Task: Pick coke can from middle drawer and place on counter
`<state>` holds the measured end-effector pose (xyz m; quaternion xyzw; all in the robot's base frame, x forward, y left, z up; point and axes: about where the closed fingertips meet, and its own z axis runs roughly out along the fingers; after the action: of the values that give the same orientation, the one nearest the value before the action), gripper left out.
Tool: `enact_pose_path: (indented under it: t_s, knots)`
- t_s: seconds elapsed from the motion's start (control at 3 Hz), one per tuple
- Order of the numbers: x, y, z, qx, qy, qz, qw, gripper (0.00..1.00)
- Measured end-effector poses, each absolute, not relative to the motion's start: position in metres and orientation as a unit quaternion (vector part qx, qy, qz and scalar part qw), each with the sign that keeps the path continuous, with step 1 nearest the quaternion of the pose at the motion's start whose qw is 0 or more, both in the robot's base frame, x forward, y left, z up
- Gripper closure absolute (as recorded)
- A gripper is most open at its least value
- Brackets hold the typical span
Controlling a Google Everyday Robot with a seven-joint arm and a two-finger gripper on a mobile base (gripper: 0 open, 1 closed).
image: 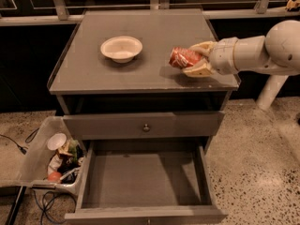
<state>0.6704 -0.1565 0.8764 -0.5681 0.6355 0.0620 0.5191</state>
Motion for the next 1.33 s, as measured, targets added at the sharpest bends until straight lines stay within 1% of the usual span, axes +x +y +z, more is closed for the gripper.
enact_pose_path:
  t_s: [0.33, 0.67, 1.0, 1.33]
  knots:
    - [0.696, -0.133, 0.875, -0.542, 0.654, 0.108, 0.516, 1.00]
    - [0.720, -0.097, 0.874, -0.529, 0.661, 0.154, 0.509, 1.00]
    - [0.733, -0.077, 0.861, -0.517, 0.672, 0.188, 0.495, 1.00]
    - [0.735, -0.078, 0.860, -0.514, 0.678, 0.186, 0.490, 1.00]
